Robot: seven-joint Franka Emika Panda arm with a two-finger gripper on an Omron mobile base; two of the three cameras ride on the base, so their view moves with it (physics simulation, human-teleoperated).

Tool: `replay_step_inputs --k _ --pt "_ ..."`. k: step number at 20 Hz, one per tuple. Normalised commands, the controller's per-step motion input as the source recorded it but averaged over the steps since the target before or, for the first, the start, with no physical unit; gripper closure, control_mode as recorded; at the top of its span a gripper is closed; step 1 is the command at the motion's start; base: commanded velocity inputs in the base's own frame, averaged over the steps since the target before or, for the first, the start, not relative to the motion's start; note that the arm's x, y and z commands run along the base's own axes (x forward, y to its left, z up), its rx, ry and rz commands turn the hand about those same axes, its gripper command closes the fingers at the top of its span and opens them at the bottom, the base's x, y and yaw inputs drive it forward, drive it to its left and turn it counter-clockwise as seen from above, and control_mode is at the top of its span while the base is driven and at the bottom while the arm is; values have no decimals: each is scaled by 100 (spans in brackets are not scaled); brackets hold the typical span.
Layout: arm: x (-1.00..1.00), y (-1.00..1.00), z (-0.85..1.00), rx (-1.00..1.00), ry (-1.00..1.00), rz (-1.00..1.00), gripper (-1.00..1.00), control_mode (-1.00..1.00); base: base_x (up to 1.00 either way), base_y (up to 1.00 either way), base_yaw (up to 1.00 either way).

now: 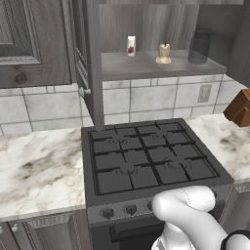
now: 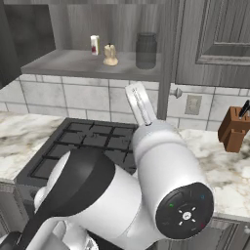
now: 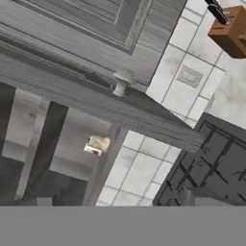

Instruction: Pick the candle and jar from the dining table and place them in the open cabinet. Close the cabinet after placing the objects.

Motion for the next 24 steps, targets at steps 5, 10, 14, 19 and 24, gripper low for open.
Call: replay_step_inputs --k 5,10,14,19,24 --pt "43 -62 -18 11 0 1 -100 -100 0 0 0" --pt "43 -65 -17 9 0 4 -100 -100 0 0 0" --pt "69 -35 -2 9 0 2 -100 -100 0 0 0" --pt "72 -8 0 10 0 0 -100 -100 0 0 0" --pt "32 0 0 5 0 0 -100 -100 0 0 0"
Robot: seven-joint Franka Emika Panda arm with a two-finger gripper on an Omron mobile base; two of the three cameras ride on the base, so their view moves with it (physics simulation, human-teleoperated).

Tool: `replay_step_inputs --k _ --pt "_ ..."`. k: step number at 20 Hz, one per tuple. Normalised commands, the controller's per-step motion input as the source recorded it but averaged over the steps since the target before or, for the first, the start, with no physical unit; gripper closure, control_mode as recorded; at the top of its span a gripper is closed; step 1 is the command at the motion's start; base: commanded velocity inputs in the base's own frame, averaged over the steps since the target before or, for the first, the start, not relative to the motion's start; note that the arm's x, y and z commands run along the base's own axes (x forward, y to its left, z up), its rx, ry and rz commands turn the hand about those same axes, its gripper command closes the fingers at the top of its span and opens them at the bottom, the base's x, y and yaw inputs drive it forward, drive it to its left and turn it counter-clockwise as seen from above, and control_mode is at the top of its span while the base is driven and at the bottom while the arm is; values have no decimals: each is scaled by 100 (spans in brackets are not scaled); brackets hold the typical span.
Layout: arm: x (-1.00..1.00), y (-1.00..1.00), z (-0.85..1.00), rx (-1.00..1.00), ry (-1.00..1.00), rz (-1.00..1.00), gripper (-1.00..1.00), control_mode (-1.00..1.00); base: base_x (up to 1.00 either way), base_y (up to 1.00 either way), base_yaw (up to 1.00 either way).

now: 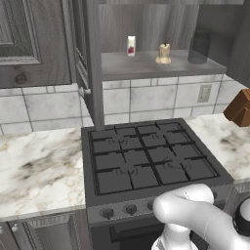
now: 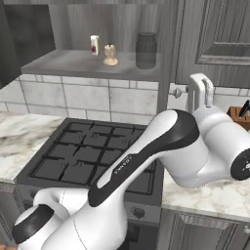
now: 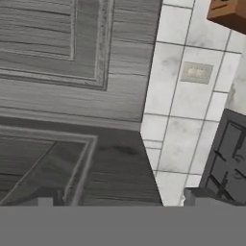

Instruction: Pick the candle and jar from the dining table and place them in the open cabinet. Close the cabinet after placing the objects.

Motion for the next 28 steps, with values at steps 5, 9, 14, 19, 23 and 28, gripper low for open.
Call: replay_step_inputs --k 5,9,14,19,23,28 --pt "4 32 0 0 0 3 -100 -100 0 0 0" --pt "0 70 0 0 0 6 -100 -100 0 0 0" --pt "0 76 3 0 0 7 -100 -100 0 0 0" --pt "12 65 19 0 0 5 -100 -100 0 0 0" --pt "37 31 41 0 0 0 -100 -100 0 0 0" --pt "48 21 30 0 0 0 -100 -100 0 0 0"
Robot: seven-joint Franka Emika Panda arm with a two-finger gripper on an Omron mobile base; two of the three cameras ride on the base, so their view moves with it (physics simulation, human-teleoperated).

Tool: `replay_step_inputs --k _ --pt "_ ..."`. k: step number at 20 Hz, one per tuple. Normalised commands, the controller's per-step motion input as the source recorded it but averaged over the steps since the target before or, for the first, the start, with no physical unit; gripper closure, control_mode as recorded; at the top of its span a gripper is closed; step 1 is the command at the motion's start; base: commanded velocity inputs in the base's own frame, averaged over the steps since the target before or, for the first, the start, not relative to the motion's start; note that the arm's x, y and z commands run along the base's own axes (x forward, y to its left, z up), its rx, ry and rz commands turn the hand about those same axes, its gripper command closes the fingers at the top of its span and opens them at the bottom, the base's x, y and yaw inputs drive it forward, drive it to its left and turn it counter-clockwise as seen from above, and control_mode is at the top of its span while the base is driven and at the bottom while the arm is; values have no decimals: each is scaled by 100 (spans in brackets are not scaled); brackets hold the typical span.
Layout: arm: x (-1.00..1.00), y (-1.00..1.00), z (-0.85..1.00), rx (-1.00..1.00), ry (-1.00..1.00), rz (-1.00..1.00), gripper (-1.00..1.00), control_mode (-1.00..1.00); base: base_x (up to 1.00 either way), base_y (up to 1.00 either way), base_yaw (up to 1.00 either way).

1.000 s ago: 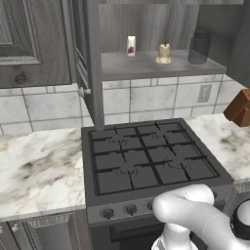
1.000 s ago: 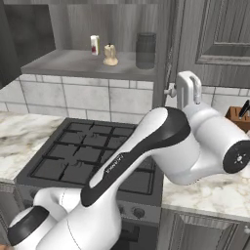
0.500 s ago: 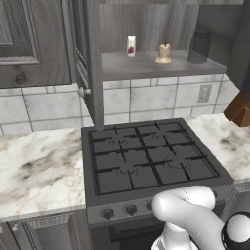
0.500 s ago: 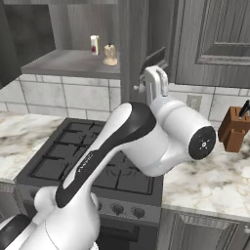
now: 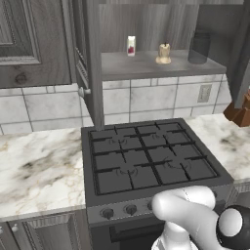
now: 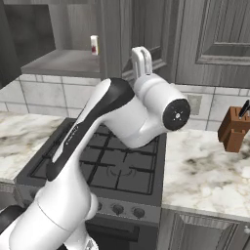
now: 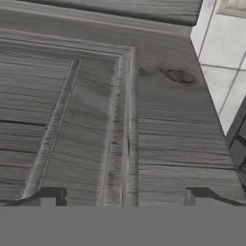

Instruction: Pick the candle and jar from the dining table and place them in the open cabinet. Close the cabinet after placing the objects.

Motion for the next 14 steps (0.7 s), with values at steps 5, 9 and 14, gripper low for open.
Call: replay_step_inputs --k 5,9,14 --pt "30 44 4 0 0 0 -100 -100 0 0 0" --pt "23 46 1 0 0 0 -100 -100 0 0 0" --pt "36 32 0 0 0 0 -100 -100 0 0 0"
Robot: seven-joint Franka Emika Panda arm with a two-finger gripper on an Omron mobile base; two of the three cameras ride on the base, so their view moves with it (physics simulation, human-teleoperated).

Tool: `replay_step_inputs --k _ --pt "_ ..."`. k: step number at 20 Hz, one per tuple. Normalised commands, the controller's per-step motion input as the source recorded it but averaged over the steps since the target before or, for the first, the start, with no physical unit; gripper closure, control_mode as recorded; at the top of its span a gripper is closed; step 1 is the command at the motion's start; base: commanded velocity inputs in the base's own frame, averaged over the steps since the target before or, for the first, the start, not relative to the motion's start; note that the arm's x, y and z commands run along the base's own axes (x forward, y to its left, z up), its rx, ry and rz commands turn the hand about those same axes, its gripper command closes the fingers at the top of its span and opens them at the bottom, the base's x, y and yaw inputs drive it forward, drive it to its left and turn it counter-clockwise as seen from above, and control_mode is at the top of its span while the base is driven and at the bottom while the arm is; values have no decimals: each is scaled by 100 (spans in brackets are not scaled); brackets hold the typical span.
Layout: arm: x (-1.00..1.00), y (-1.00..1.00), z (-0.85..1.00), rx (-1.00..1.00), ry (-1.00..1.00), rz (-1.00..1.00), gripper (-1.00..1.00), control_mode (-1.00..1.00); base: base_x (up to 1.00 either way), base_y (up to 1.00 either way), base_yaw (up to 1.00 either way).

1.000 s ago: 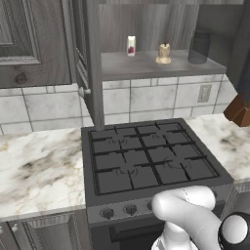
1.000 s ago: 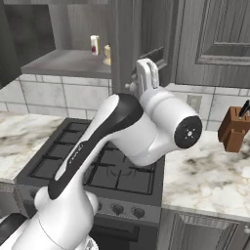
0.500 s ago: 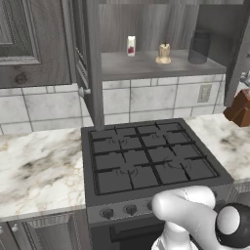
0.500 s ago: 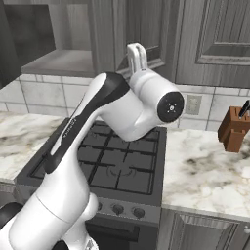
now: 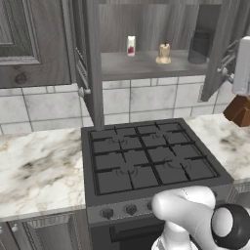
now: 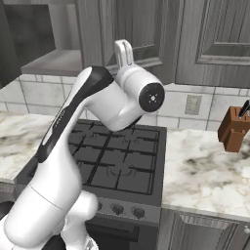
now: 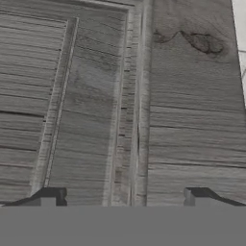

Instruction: Pick the candle and jar from the dining table and place them in the open cabinet. Close the cabinet after placing the objects.

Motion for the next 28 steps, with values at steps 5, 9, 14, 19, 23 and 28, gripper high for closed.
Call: replay_step_inputs --k 5,9,14,19,23,28 --pt "46 23 3 0 0 0 -100 -100 0 0 0" --pt "42 25 0 0 0 0 -100 -100 0 0 0" --pt "48 27 -1 0 0 0 -100 -100 0 0 0" --pt "58 26 -20 0 0 0 -100 -100 0 0 0" --pt "61 22 -23 0 0 0 -100 -100 0 0 0" --pt "62 15 -15 0 0 0 -100 -100 0 0 0"
